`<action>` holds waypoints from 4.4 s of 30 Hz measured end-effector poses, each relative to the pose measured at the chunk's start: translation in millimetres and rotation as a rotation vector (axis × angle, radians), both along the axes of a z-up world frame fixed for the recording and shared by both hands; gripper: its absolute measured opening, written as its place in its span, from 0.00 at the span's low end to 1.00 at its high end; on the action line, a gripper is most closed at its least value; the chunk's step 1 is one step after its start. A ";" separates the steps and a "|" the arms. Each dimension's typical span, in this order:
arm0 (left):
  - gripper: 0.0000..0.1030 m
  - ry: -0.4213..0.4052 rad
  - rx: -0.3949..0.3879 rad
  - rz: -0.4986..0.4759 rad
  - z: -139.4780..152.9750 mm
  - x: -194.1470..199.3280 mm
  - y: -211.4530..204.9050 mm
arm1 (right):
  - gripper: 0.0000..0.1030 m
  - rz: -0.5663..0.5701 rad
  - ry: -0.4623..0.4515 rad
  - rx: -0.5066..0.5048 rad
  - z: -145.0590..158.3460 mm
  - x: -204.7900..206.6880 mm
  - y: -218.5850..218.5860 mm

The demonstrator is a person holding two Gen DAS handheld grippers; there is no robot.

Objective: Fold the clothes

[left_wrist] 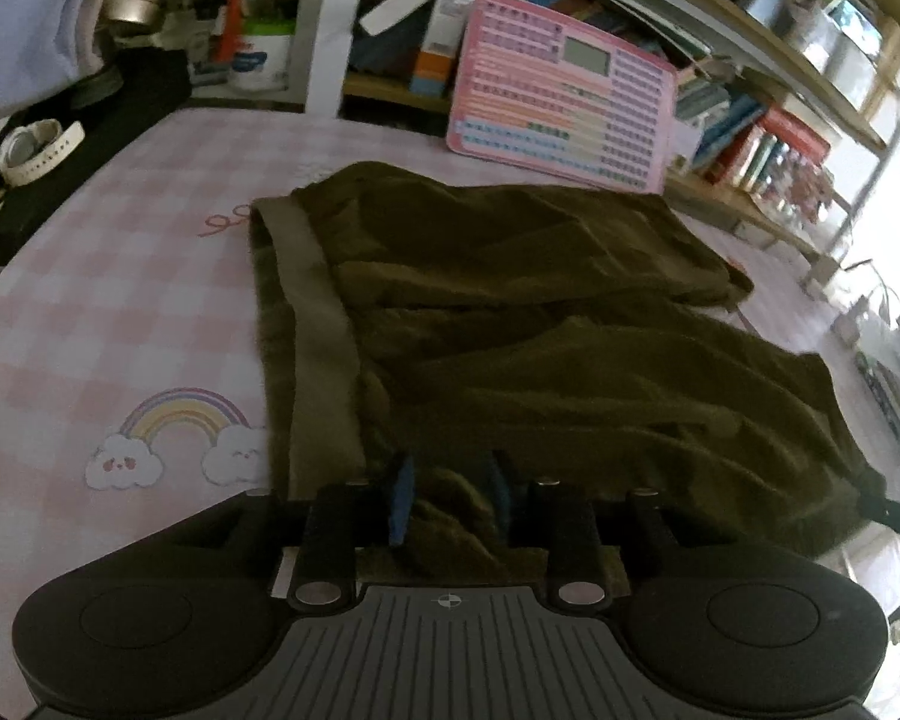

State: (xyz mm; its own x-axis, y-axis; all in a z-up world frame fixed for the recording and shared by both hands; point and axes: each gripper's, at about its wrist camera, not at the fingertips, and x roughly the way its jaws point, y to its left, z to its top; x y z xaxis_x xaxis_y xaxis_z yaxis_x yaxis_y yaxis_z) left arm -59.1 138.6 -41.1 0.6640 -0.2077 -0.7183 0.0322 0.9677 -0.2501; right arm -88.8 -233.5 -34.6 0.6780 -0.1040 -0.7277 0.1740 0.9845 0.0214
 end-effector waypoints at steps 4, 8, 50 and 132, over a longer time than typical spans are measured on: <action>0.36 -0.004 0.035 -0.027 -0.3 -5.1 -10.3 | 0.57 0.024 0.006 -0.001 0.8 -3.9 11.4; 0.47 -0.008 0.072 -0.052 0.5 -9.0 -19.1 | 0.65 0.027 0.015 -0.002 0.2 -5.9 19.4; 0.80 -0.016 0.172 -0.022 13.0 -23.5 -26.4 | 0.94 0.048 0.021 -0.068 3.9 -7.7 45.2; 0.74 0.007 0.245 0.049 -5.6 231.9 18.8 | 0.77 0.843 -0.049 0.022 -20.5 461.0 -12.7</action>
State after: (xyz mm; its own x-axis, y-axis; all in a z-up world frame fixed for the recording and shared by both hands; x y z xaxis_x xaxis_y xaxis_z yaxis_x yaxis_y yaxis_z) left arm 172.8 157.4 -46.7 0.6636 0.0055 -0.7481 -0.0174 0.9998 -0.0081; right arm 372.2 -246.2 -55.1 0.5533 0.4647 -0.6913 -0.6205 0.7836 0.0301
